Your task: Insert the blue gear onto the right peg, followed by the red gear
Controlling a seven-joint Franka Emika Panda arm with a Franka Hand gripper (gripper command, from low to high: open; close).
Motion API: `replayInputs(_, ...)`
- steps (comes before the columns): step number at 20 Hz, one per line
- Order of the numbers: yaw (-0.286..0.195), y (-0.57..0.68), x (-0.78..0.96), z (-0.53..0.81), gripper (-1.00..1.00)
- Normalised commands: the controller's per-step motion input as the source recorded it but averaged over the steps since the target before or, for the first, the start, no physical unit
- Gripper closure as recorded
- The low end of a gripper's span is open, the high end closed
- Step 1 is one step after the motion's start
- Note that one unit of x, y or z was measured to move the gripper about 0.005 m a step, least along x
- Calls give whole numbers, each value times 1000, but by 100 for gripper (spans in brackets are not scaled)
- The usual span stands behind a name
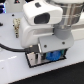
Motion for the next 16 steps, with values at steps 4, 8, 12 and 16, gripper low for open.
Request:
replayInputs(4, 0, 193, -348, 418, -100)
replayInputs(8, 0, 188, -607, 179, -100)
replayInputs(12, 0, 181, -624, 22, -100)
replayInputs(16, 0, 101, -614, -91, -100)
